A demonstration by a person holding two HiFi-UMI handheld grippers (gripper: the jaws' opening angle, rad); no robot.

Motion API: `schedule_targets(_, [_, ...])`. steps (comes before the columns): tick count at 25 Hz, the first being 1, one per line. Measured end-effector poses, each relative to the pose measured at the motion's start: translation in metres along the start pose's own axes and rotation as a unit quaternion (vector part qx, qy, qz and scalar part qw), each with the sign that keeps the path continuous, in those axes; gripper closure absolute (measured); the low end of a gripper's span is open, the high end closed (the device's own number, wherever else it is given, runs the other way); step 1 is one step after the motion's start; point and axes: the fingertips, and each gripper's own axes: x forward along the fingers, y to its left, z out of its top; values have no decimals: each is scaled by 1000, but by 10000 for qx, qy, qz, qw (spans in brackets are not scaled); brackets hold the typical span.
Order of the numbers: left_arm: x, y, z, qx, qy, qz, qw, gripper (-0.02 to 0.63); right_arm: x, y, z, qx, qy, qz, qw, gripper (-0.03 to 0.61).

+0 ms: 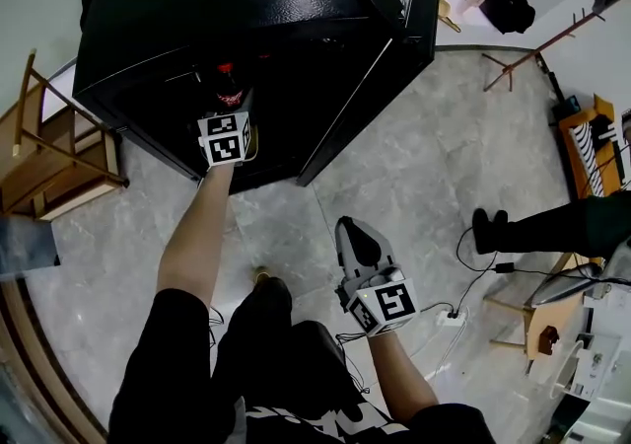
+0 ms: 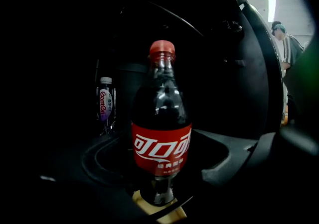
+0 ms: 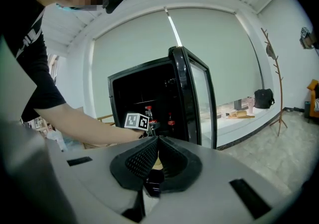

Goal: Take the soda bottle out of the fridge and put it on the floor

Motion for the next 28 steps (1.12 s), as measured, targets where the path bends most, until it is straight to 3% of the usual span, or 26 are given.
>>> schedule_targets(4, [4, 3, -1, -29, 30, 1, 10000, 246, -7, -6, -6, 7, 74, -51, 10000, 555])
schedule_targets(6, [4, 0, 0, -31, 21, -60, 10000, 296, -9, -10, -9, 12, 90, -96, 9999, 555])
schedule_targets(15, [-26, -13, 4, 125, 78, -105, 9998, 301, -22, -17, -17, 24, 127, -126, 9998, 555])
schedule_targets(22, [-97, -47, 27, 132, -188, -635, 9977, 301, -37, -15, -28, 56, 57, -87, 9999, 555])
schedule_targets(28, [-132, -72, 12, 92, -89, -909, 9958, 301, -53, -17, -36, 39, -69, -122, 9999, 555])
